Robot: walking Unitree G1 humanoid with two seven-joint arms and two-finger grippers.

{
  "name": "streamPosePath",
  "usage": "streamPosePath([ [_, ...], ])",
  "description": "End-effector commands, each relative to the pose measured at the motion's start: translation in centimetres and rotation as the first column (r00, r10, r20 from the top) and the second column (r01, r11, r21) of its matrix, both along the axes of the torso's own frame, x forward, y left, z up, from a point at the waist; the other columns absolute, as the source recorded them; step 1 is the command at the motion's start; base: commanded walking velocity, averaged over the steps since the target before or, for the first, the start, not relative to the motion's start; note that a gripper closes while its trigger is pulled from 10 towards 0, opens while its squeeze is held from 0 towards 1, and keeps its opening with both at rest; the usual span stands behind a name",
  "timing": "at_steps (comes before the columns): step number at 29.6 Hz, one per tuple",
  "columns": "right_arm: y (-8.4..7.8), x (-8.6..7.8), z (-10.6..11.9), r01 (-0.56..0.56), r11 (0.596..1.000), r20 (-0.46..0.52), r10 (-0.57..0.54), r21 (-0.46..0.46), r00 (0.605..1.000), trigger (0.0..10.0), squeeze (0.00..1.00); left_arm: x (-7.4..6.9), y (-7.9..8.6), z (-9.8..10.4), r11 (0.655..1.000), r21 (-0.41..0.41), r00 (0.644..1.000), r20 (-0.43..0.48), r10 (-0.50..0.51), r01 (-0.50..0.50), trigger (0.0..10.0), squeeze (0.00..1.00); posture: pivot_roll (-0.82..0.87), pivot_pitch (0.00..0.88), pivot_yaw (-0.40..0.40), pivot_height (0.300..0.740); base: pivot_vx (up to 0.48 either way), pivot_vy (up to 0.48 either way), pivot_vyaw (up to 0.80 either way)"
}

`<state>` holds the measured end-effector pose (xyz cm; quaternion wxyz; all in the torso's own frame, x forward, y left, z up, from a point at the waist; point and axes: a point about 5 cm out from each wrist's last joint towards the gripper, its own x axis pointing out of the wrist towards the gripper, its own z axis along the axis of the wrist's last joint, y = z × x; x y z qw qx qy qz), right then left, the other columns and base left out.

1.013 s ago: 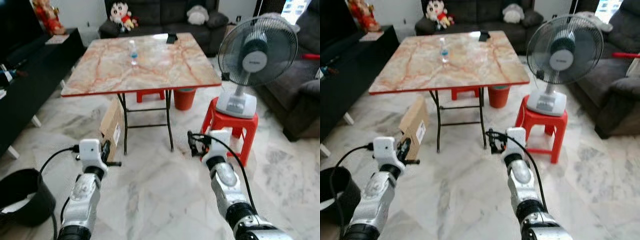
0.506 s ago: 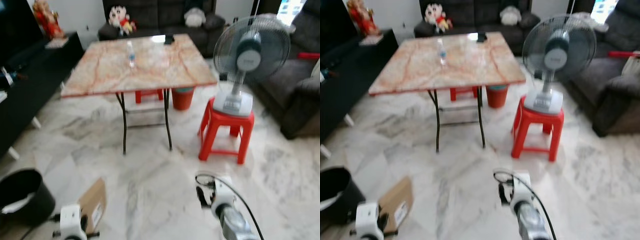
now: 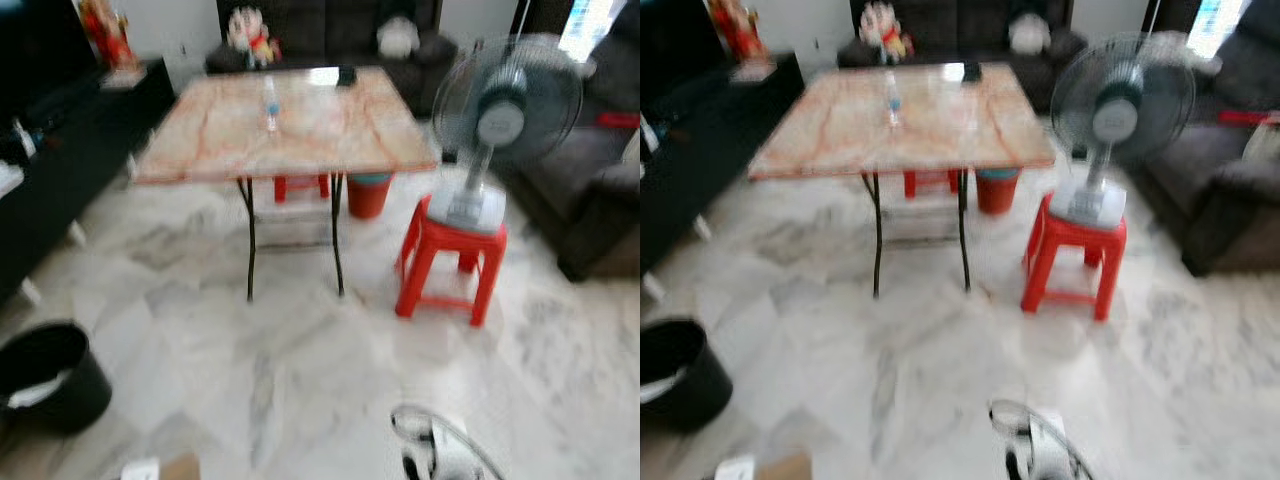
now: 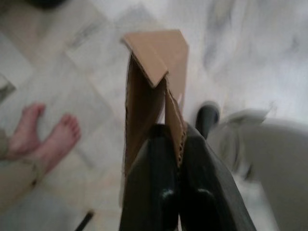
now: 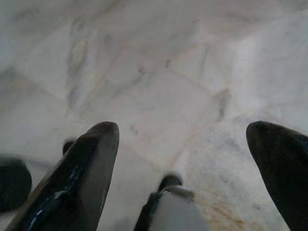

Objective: Picking trash to rubbish bin

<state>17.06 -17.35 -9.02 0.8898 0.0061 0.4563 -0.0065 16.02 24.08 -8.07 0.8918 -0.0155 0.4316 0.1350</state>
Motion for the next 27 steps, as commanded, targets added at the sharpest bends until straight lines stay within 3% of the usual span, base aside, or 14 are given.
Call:
streamPosePath([
  [1,0.2,1.1,0.5,0.003,1.0,0.034,-0.004,0.008,0.999,10.0,0.0,-0.8,0.5,-0.2,1.0,0.027,1.0,-0.029,-0.011,0.012,10.0,0.0,0.04,0.0,0.058,0.74,0.281,0.0,0.0],
  [4,0.3,1.6,0.7,-0.017,1.0,0.043,0.017,-0.011,0.999,10.0,0.0,-0.3,0.6,-0.1,0.999,0.037,0.999,-0.028,-0.024,0.025,10.0,0.0,0.04,0.0,0.062,0.74,0.274,0.0,0.0],
  [11,0.4,2.2,1.0,-0.02,1.0,0.064,0.02,-0.016,0.998,10.0,0.0,-0.1,0.4,0.0,0.999,0.042,0.999,-0.029,-0.031,0.032,10.0,0.0,0.04,0.0,0.059,0.74,0.277,0.0,0.76],
  [27,0.3,1.8,0.8,-0.023,0.999,0.05,0.025,-0.028,0.998,10.0,0.0,-0.3,0.3,-0.2,0.999,0.046,0.999,-0.038,-0.022,0.024,10.0,0.0,0.05,0.0,0.052,0.74,0.258,0.0,0.68],
])
